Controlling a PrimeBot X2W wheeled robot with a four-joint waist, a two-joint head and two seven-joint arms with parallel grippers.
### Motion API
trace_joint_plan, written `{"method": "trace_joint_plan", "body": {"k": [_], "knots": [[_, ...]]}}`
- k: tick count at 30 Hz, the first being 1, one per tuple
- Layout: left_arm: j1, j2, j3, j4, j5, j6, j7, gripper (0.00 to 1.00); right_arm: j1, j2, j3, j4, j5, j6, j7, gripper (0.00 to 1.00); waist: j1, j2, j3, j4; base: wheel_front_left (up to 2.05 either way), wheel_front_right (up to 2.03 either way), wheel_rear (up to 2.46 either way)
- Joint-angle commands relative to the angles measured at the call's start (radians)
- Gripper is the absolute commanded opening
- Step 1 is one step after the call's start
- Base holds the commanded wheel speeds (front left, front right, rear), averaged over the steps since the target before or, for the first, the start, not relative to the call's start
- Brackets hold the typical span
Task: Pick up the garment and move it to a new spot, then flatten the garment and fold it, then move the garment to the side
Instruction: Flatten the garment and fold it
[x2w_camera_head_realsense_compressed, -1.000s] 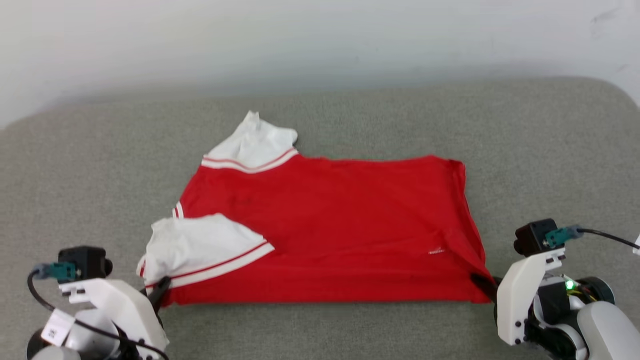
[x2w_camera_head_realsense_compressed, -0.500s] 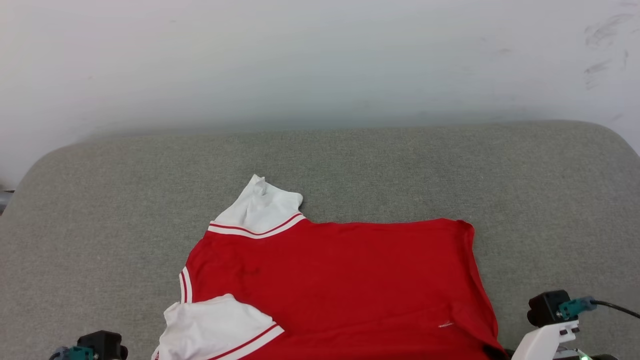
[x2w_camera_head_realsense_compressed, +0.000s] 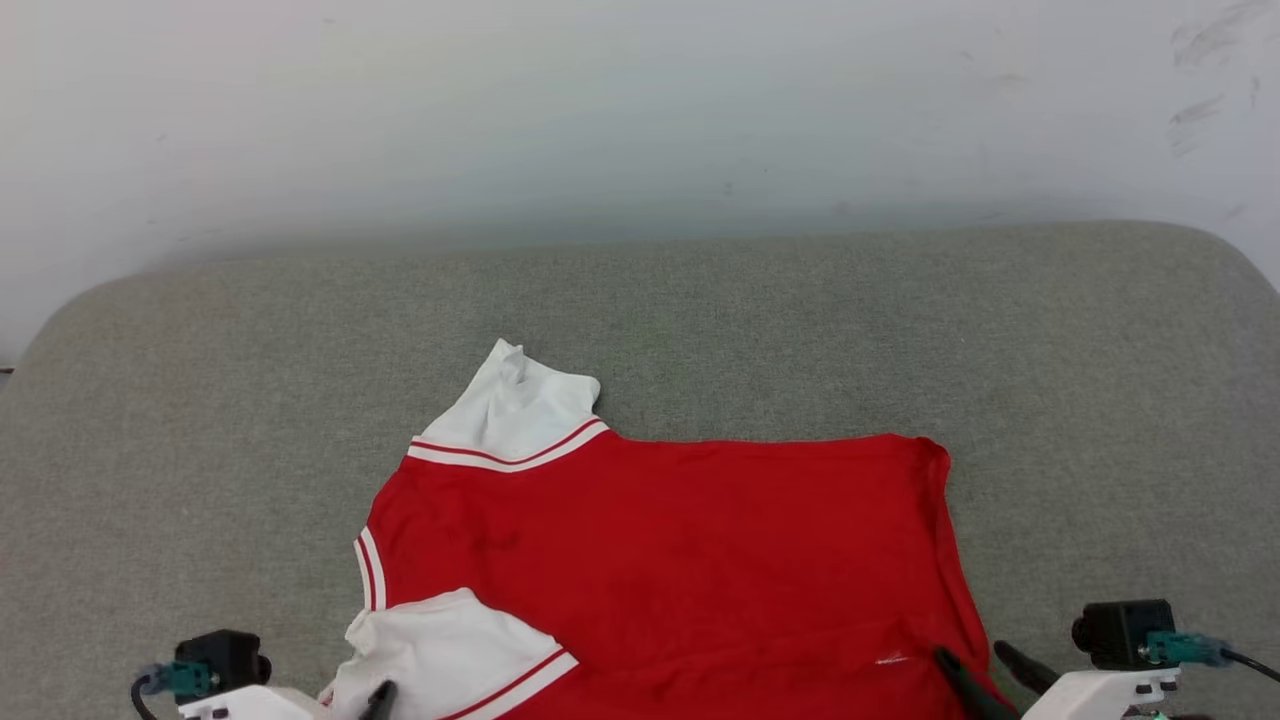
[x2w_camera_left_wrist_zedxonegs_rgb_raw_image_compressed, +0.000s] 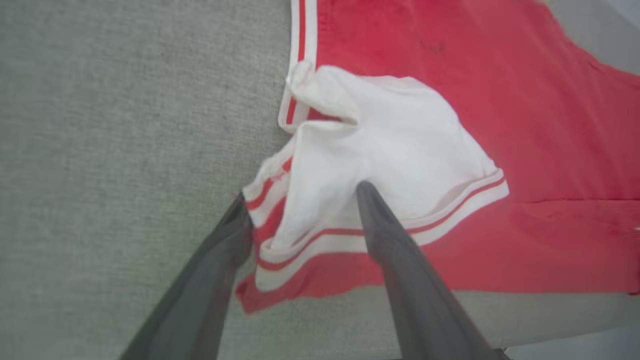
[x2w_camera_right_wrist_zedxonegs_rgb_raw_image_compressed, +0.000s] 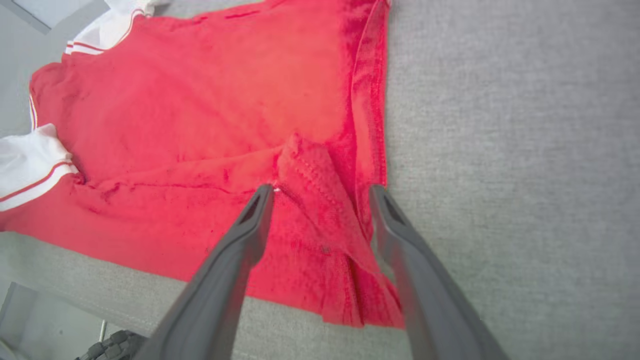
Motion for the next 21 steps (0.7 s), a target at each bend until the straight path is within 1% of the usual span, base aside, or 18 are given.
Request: {"method": "trace_joint_plan", "body": {"k": [1,5,9,13,17,21], "knots": [[-0.024,0.010,0.006,0.000,0.027,0.007,-0.023,1.00,0.015,0.005,0.003,-0.016,-0.005,0.000,-0.043,1.00,0.0000,0.0000,-0.005,0.000,0.00,0.00,0.00],[-0.062,0.010,0.027,-0.020,0.073,0.029,-0.095,1.00,0.007,0.005,-0.018,-0.060,-0.053,0.000,-0.179,1.00,0.0000,0.0000,-0.009,-0.005,0.00,0.00,0.00],[-0.104,0.001,0.038,-0.048,0.111,0.026,-0.173,1.00,-0.021,0.028,-0.056,-0.105,-0.112,0.000,-0.270,1.00,0.0000,0.0000,0.004,-0.018,0.00,0.00,0.00],[-0.166,-0.016,0.031,-0.059,0.157,0.013,-0.256,1.00,-0.055,0.063,-0.088,-0.157,-0.160,0.000,-0.321,1.00,0.0000,0.0000,0.044,-0.034,0.00,0.00,0.00],[-0.246,-0.029,0.023,-0.056,0.208,0.004,-0.327,1.00,-0.104,0.088,-0.100,-0.209,-0.195,0.000,-0.360,1.00,0.0000,0.0000,0.114,-0.053,0.00,0.00,0.00],[-0.343,-0.025,0.024,-0.032,0.238,-0.009,-0.354,1.00,-0.163,0.101,-0.106,-0.238,-0.222,0.000,-0.383,1.00,0.0000,0.0000,0.205,-0.079,0.00,0.00,0.00]]}}
